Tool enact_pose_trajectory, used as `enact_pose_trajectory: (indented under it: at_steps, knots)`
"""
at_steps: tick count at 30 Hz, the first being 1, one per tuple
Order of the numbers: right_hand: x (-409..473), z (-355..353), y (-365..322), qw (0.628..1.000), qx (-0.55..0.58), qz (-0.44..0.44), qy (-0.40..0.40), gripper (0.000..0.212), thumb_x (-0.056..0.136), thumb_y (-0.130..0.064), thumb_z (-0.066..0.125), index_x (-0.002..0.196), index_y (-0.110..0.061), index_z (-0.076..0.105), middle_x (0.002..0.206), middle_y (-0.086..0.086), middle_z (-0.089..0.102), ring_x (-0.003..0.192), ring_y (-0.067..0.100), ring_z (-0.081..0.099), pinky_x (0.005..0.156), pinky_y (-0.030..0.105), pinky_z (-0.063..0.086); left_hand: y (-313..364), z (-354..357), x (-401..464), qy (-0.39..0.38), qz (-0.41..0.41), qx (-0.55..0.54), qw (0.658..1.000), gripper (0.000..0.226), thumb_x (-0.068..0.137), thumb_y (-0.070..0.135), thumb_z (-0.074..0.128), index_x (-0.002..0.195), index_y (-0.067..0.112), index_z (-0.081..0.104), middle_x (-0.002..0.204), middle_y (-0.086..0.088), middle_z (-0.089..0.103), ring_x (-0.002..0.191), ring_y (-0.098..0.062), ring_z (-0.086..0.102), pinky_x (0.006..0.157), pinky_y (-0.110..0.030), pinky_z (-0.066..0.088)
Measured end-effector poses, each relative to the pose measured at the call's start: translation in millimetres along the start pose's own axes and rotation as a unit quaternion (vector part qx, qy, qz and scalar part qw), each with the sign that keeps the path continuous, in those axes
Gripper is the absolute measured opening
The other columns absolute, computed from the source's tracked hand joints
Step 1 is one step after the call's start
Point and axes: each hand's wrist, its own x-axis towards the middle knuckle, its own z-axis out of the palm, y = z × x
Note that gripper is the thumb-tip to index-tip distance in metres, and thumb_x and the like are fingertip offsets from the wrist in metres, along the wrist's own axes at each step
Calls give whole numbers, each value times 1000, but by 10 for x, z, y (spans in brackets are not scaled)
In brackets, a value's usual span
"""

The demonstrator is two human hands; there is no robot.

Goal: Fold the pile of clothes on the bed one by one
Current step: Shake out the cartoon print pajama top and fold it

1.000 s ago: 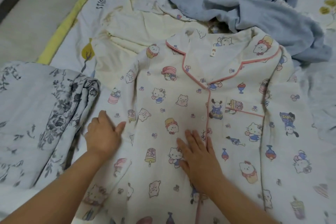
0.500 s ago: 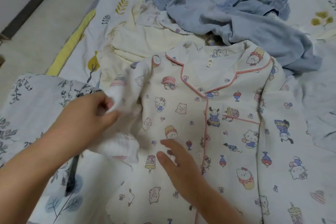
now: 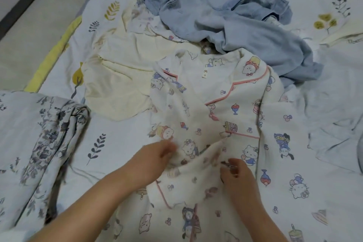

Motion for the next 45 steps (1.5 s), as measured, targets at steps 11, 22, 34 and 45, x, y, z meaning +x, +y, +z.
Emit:
enact_pose_trajectory:
  at_steps: [11, 22, 34, 45]
  knots:
    - [20, 446, -174, 993, -112, 30, -31, 97, 73, -62, 56, 144, -17, 8, 129, 11, 44, 112, 29, 52, 88, 37, 46, 185, 329, -206, -421, -10, 62, 905, 31, 93, 36, 45, 123, 31, 48, 109, 11, 58, 96, -7, 59, 77, -17, 42]
    - [-59, -186, 114, 990, 125, 38, -57, 35, 79, 2, 60, 93, -30, 59, 83, -5, 64, 66, 8, 58, 43, 11, 41, 102, -455, 1124, 294, -124, 62, 946, 61, 80, 46, 65, 118, 2, 48, 117, -19, 50, 111, -36, 48, 90, -43, 41]
    - [-131, -90, 177, 999, 48, 5, -8, 10, 88, -19, 61, 79, -23, 64, 54, -12, 57, 41, -1, 42, 42, 12, 31, -574, -1194, 1253, 250, -55, 140, 957, 16, 76, 9, 58, 91, 4, 56, 93, -21, 62, 84, -36, 53, 70, -35, 36]
    - [-248, 116, 249, 990, -142, 25, 5, 43, 92, -24, 53, 132, -30, 40, 106, -4, 61, 96, 15, 57, 76, 28, 42, -391, -1064, 1512, 251, 179, 352, 884, 27, 79, 33, 57, 92, 17, 74, 120, -13, 55, 121, -34, 37, 98, -47, 19]
